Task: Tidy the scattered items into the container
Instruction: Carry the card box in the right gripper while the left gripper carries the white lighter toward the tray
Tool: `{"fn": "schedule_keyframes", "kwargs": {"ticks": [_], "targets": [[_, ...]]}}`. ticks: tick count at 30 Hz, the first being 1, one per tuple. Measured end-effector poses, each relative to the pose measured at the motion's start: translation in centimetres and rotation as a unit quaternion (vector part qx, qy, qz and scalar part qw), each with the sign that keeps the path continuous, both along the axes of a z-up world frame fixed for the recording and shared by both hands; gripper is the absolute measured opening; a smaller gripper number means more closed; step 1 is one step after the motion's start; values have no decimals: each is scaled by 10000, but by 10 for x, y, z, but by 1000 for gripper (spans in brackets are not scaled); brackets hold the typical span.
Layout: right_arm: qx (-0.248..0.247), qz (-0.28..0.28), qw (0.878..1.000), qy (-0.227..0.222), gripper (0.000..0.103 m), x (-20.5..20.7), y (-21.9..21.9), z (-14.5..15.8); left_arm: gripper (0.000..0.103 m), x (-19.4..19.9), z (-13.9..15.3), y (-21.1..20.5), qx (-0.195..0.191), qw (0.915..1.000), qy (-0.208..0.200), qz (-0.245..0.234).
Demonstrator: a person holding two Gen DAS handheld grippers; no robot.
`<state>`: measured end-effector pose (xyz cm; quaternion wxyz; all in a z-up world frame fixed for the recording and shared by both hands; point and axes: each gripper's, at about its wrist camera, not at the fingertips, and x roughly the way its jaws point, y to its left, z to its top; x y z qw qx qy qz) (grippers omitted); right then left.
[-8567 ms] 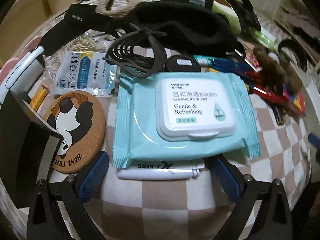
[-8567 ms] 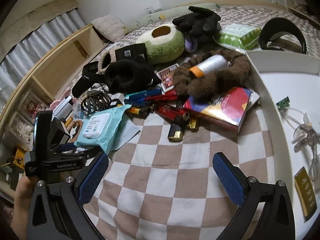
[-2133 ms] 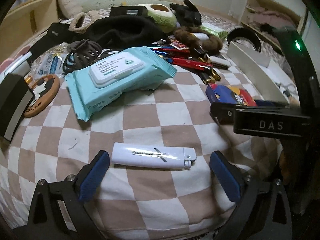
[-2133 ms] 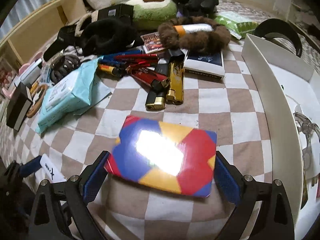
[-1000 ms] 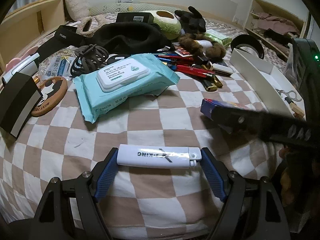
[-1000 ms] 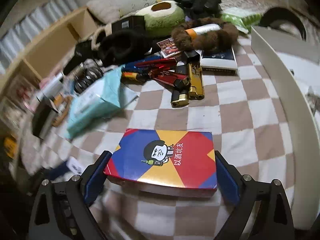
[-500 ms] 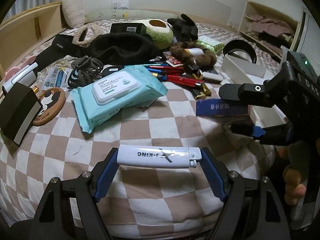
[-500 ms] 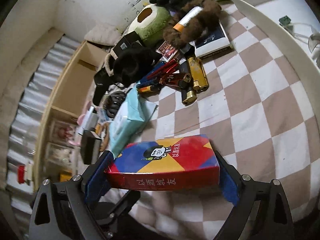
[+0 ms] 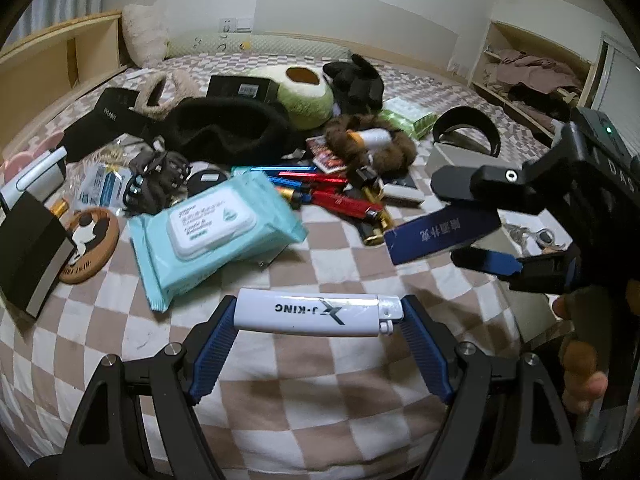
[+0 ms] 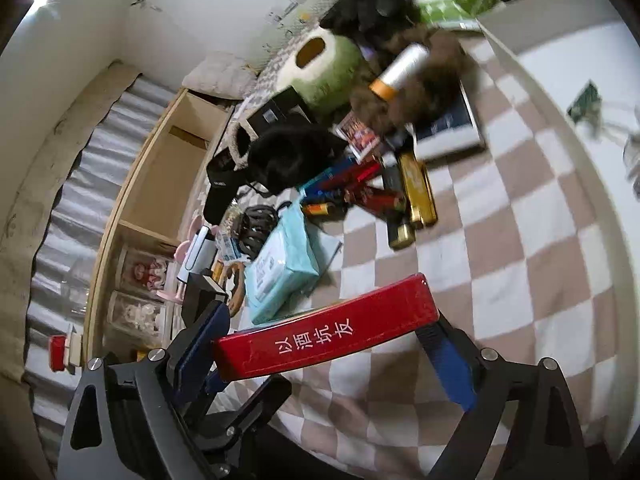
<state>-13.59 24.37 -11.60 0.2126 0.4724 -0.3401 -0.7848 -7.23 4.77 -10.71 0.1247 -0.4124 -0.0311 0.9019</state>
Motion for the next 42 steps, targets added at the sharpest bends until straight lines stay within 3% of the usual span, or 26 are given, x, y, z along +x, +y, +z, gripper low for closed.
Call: {"fn": "schedule_keyframes", "kwargs": {"ticks": [8, 9, 10, 11, 16, 20, 29, 30, 32, 37, 42], "targets": [[258, -207, 9988, 352, 91, -5, 31, 36, 81, -7, 25, 20, 153, 9996, 201, -153], [262, -236, 9986, 400, 82, -5, 37, 41, 81, -9, 29, 24, 171, 9994, 232, -195], [215, -247, 9985, 435, 57, -6, 44, 46, 81, -10, 32, 29, 188, 9992, 261, -242], [218, -281, 9984, 445, 54, -7, 50, 50, 81, -12, 35, 35, 207, 9990, 286, -290], [742, -454, 9954, 404, 54, -16, 77, 62, 81, -21, 40, 61, 208, 9979, 316, -533], [1101, -359, 9930, 222, 54, -19, 83, 56, 81, -25, 32, 68, 178, 9979, 231, -579], [2181, 364, 9752, -91, 56, -41, 50, 28, 81, -30, 11, 52, 146, 9988, 19, -466], [2330, 465, 9713, -109, 59, -46, 43, 26, 81, -30, 9, 49, 149, 9989, -5, -447], [2772, 698, 9583, -60, 88, -54, 29, 24, 81, -32, 5, 41, 155, 9990, -51, -405], [4206, 1593, 8931, 75, 88, -79, -8, 11, 81, -35, -4, 22, 265, 9991, -147, -281], [4792, 2107, 8520, -101, 88, -98, -17, -6, 81, -38, -11, 11, 406, 9987, -211, -226]]}}
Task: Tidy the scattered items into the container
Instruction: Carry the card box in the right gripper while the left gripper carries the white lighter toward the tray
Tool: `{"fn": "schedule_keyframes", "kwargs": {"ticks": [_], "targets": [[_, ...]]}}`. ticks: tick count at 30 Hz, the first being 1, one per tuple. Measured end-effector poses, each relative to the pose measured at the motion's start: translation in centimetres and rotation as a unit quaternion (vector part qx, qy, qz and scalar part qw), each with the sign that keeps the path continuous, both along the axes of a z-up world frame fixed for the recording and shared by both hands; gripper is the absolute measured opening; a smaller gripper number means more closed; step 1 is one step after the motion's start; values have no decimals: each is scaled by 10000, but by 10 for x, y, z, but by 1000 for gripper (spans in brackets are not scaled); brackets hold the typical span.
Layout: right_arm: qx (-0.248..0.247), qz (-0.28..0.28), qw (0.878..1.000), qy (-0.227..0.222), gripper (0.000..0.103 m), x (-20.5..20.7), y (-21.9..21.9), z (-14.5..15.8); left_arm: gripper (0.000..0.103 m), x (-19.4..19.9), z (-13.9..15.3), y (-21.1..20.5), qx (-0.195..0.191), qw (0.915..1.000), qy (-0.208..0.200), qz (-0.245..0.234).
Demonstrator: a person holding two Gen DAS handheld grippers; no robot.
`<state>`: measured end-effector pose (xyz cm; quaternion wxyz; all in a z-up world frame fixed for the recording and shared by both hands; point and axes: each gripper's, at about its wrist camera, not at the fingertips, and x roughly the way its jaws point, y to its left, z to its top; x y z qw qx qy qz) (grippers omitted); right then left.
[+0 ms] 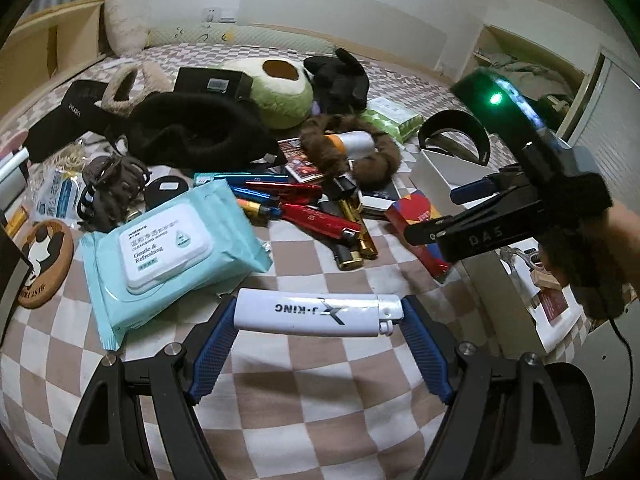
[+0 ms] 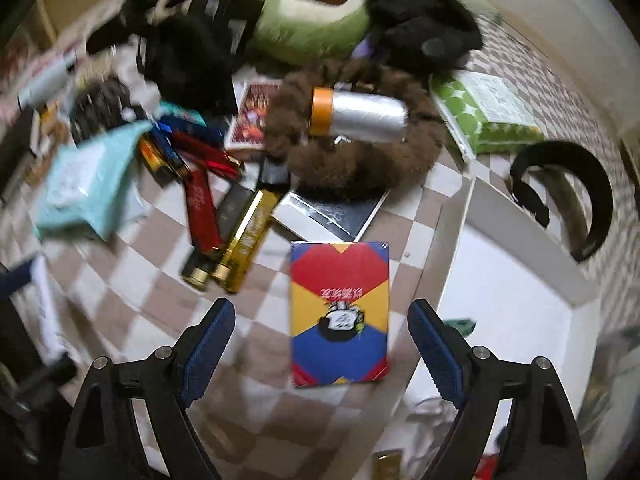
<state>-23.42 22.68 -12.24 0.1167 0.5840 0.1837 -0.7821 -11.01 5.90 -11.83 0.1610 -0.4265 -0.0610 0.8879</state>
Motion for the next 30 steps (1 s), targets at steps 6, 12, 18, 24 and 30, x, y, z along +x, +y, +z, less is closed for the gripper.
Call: {"fn": "schedule_keyframes", "kwargs": {"ticks": [6, 12, 18, 24, 30], "targets": [[344, 182, 9986, -349, 88, -15, 1, -23, 81, -3, -5, -3, 87, 9999, -56, -34], [106, 100, 9994, -308, 69, -22, 9, -29, 81, -4, -9, -5, 106, 9999, -111, -29], [-259, 4, 9996, 64, 62, -11, 21, -14, 81, -1, -6, -4, 108, 9999, -89, -19], [-931, -189, 9949, 347, 62, 9, 34, 17, 81, 3, 4, 1, 118, 9999, 12, -44], [-1930, -410, 9789, 527, 62, 32, 46, 54, 81, 8, 14, 10, 73, 9999, 111, -94]]}}
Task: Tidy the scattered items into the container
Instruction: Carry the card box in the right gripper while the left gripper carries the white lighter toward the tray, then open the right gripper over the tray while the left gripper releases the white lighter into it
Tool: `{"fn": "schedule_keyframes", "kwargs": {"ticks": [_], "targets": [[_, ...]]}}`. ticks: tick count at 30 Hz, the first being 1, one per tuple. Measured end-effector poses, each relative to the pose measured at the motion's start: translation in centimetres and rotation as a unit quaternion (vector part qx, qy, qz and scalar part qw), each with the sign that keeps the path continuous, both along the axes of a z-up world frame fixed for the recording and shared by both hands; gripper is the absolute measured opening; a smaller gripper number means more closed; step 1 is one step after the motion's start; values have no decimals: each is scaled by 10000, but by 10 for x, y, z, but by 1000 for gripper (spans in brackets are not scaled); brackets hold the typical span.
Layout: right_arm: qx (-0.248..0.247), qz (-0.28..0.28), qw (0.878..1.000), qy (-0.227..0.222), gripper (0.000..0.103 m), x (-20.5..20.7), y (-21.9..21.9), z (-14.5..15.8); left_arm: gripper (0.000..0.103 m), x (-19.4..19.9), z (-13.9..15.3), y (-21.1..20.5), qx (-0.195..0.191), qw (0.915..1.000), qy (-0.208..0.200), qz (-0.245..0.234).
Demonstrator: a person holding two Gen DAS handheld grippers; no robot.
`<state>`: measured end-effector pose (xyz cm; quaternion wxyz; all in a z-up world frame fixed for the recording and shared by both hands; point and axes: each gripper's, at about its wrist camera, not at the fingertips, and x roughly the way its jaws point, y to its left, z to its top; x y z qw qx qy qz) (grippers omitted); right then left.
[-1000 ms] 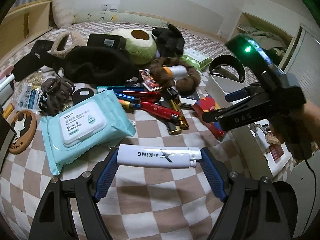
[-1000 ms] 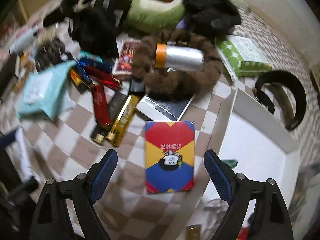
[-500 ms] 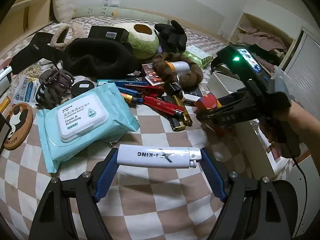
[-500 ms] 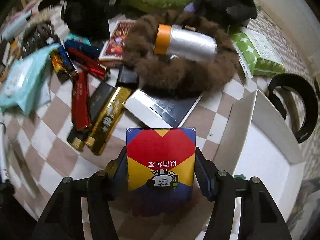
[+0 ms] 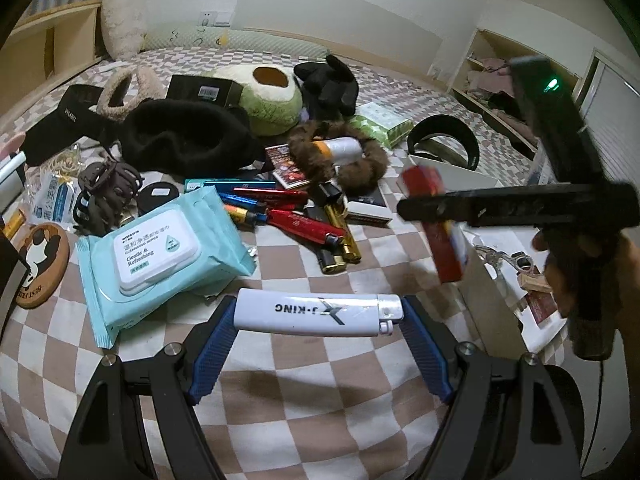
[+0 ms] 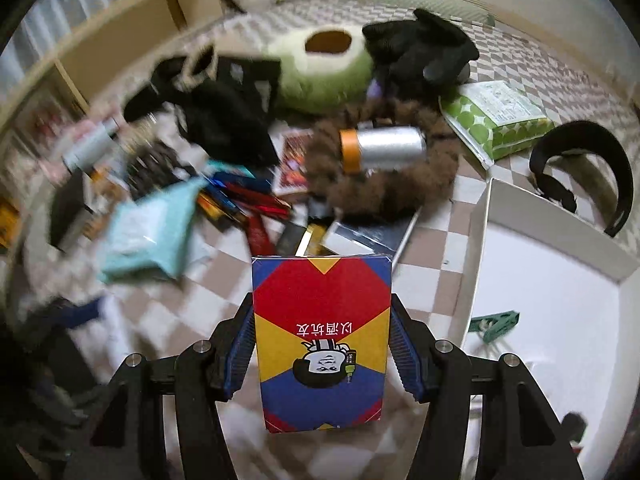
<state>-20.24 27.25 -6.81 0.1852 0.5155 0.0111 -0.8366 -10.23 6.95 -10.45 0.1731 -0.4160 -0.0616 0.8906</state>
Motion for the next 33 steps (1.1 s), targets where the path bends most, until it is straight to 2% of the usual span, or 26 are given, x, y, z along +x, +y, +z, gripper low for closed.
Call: {"fn": "schedule_keyframes", "kwargs": {"ticks": [4, 9, 15, 22, 27, 33], "targets": [[-614, -229, 9978, 91, 62, 6, -2, 10, 81, 2, 8, 12, -38, 9999, 94, -113], [-840, -689, 9936, 312, 62, 15, 39, 30, 81, 3, 18, 33, -60, 9994, 196, -293], [-667, -1376, 9870, 493, 62, 19, 102, 36, 81, 2, 29, 59, -89, 9981, 289, -534], [-253, -2126, 9761, 371, 62, 20, 166, 14, 81, -5, 40, 93, -61, 9958, 364, -834], [-81, -2512, 9675, 270, 62, 21, 197, -6, 81, -11, 48, 119, 4, 9933, 410, -1077], [155, -2617, 9650, 85, 62, 14, 212, -26, 81, -19, 57, 146, 58, 9905, 429, -1309]]}}
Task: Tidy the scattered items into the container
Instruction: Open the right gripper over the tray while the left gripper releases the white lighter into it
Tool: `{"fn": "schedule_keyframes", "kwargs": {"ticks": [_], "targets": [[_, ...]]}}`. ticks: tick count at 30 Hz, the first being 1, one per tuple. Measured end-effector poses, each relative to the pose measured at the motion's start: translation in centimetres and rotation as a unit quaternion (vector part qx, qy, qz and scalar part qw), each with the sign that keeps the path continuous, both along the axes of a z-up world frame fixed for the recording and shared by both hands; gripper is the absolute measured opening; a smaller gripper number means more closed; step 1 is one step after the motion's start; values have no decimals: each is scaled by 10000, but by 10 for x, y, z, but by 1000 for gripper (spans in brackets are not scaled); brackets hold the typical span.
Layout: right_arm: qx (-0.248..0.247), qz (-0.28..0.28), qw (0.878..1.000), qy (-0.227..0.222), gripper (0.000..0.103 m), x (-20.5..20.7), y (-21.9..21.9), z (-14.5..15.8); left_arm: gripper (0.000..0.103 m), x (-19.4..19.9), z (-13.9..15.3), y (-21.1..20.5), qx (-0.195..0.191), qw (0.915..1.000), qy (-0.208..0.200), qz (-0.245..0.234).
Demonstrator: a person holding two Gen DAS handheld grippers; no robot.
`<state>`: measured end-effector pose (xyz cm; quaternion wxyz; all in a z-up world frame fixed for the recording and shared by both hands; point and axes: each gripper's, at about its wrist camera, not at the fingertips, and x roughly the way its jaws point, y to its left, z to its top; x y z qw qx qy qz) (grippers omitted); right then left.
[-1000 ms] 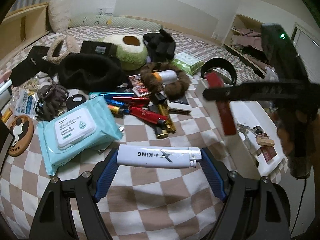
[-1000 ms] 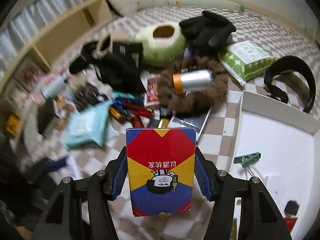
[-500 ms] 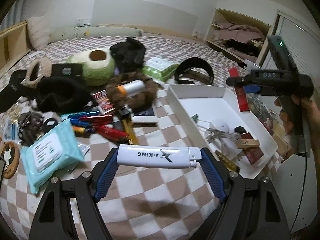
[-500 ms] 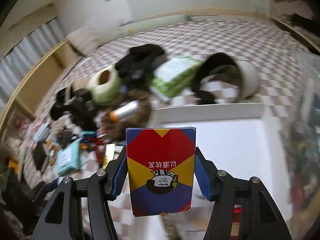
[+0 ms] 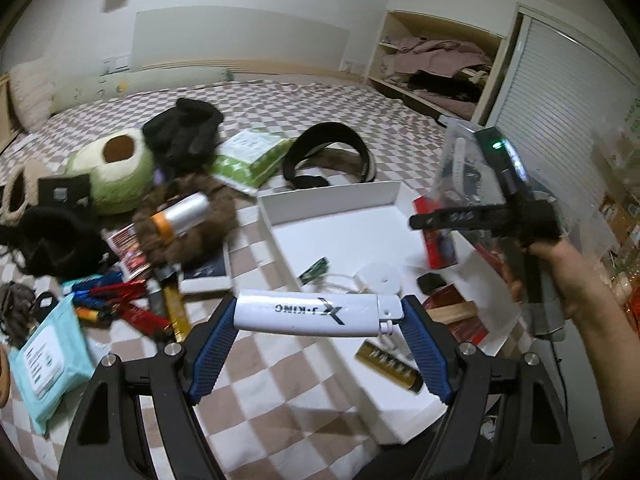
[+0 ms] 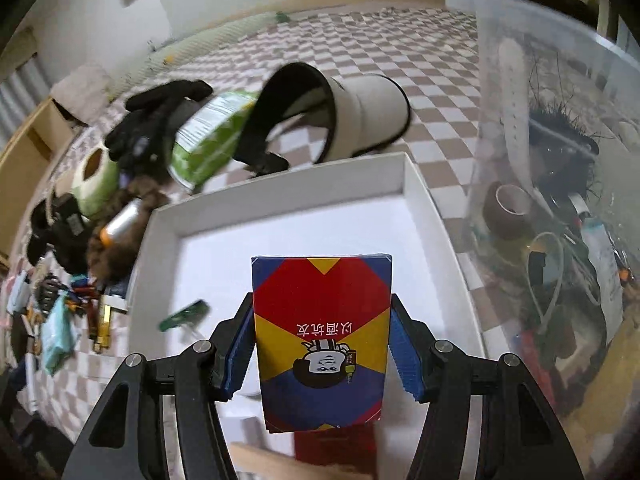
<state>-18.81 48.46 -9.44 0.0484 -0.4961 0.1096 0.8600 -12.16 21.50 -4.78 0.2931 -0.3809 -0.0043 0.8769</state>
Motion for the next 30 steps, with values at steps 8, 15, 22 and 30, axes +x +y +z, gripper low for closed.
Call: {"fn": "schedule_keyframes", "kwargs": {"ticks": [8, 15, 22, 30], "targets": [[432, 139, 9990, 11, 62, -15, 3, -5, 81, -23, 2, 35, 9, 9997, -83, -221], [676, 137, 9970, 340, 62, -19, 5, 5, 81, -47, -4, 65, -20, 9989, -204, -419], [601, 230, 9966, 520, 62, -16, 8, 22, 81, -65, -14, 88, -75, 9980, -333, -540], [220, 163, 9988, 408, 62, -9, 17, 14, 81, -85, -31, 116, -155, 9957, -560, -722]]}}
